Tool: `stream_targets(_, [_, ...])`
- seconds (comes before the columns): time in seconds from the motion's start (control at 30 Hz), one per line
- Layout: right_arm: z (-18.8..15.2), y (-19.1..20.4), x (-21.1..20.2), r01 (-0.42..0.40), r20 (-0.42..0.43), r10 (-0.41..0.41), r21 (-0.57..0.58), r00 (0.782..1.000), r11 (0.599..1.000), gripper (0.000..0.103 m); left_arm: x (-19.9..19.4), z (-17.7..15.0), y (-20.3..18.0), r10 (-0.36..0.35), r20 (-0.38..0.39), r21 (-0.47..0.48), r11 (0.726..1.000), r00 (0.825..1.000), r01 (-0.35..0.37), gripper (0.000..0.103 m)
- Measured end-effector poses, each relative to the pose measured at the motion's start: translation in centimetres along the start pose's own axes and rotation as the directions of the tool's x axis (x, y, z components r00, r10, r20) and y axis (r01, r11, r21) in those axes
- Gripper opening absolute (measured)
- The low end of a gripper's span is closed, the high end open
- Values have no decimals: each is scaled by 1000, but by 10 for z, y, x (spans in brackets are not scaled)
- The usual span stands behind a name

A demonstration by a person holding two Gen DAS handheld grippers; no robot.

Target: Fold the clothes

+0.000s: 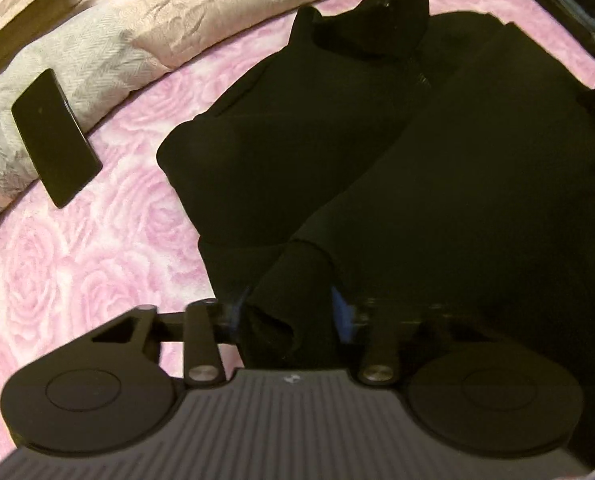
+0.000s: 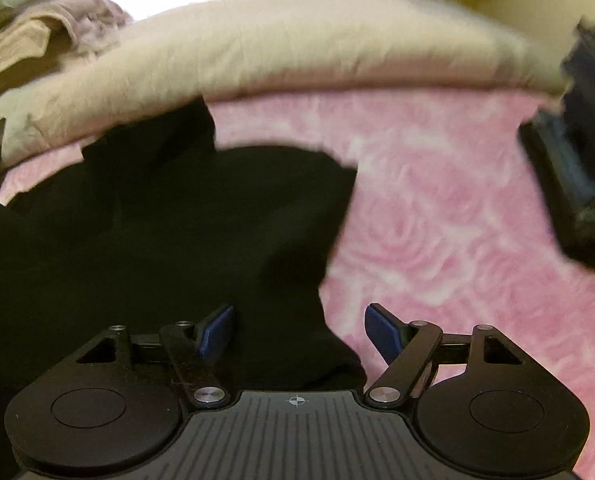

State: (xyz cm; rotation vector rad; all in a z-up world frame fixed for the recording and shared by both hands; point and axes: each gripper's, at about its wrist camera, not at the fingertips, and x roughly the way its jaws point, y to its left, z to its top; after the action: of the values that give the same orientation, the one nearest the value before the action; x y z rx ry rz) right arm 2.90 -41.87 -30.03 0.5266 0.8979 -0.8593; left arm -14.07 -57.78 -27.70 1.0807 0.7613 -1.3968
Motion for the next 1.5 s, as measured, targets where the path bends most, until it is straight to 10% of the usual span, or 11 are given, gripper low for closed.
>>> stream_targets(0.27, [-14,-37,12,-14,-93,16,25,996,1000,55,2,13,-6,50,-30,50,998,998,-49,28])
stream_targets(0.47, [-11,-21,-22,-2,24,2,8,1000,1000,55,-17,4,-3,78,-11,17,997,997,-78,37])
stream_targets(0.8, [-61,-23,-48,-1,-106,5,36,994,999,55,-62,-69,-27,73,-66,-16,997,995,-75,44])
stream_targets(1.1, [-131,19,-115,-89,-136,61,-211,989,973,62,-119,-155,-80,29,-56,80,997,998,-24,56])
stream_targets(1.17, [-153,34,-131,-100,-129,65,-282,990,954,83,-130,-174,-100,14,-46,173,985,999,-6,60])
stream_targets(1.5, [-249,102,-184,-124,-132,76,-411,988,903,83,-173,-297,-165,-132,55,606,792,990,72,67])
